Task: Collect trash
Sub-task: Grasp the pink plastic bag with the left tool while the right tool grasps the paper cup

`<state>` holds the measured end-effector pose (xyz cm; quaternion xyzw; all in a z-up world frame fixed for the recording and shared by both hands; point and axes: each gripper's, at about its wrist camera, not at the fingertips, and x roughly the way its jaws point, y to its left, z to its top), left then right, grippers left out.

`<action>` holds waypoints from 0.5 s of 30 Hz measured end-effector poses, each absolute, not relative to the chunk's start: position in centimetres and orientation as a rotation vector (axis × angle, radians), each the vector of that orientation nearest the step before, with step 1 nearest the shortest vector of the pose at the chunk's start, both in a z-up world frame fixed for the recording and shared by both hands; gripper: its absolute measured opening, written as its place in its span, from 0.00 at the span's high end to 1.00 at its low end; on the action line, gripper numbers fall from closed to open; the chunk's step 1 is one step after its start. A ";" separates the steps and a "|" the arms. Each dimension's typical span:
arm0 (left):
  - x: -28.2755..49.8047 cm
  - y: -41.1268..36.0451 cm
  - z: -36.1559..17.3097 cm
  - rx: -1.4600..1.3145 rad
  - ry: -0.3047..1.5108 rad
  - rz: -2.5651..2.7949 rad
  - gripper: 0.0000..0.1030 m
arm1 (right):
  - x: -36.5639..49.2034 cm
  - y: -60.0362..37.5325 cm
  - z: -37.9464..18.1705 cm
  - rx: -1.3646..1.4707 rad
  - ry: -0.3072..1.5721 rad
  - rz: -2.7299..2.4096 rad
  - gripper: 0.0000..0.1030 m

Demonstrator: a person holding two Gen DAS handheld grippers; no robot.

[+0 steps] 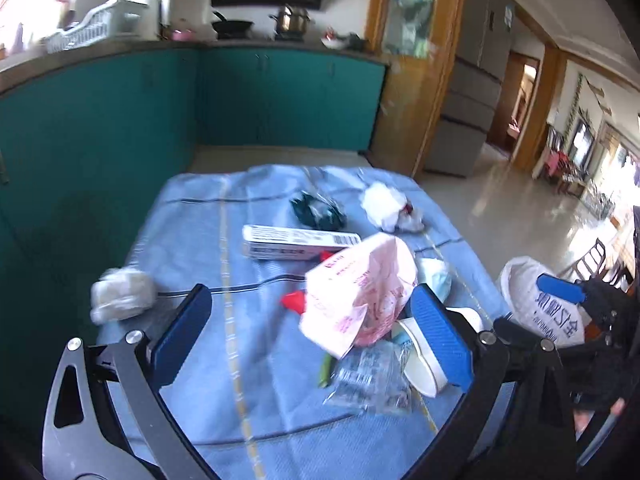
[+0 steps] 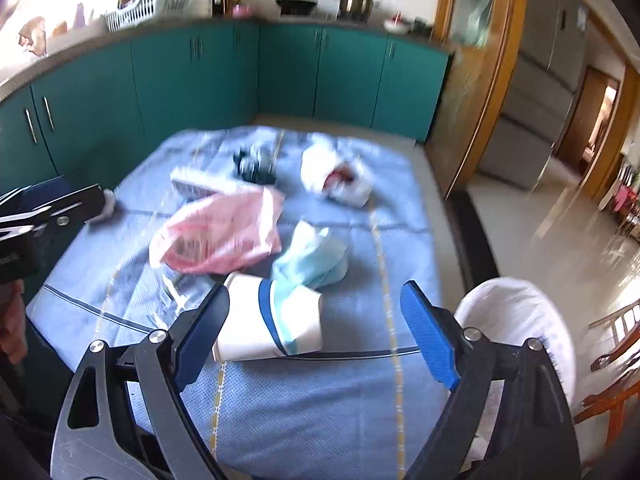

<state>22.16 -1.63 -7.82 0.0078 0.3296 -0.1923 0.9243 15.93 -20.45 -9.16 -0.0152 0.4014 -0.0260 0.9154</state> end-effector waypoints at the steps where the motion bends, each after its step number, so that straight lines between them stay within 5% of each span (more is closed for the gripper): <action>1: 22.8 -2.5 -8.4 0.029 0.688 -0.407 0.03 | 16.1 -20.6 -9.9 -0.024 0.839 -0.043 0.17; 10: 27.3 -6.6 -13.1 0.030 0.817 -0.462 0.04 | 17.6 -21.3 -14.0 0.031 0.925 0.045 0.08; 11: 27.5 -6.6 -13.5 0.024 0.824 -0.472 0.08 | 17.8 -21.2 -14.2 0.033 0.930 0.058 0.07; 13: 27.6 -6.7 -14.1 0.028 0.837 -0.487 0.34 | 18.3 -20.5 -14.8 0.023 0.935 0.070 0.05; 15: 27.5 -6.9 -14.7 0.047 0.857 -0.501 0.41 | 18.8 -19.9 -15.1 0.018 0.933 0.077 0.03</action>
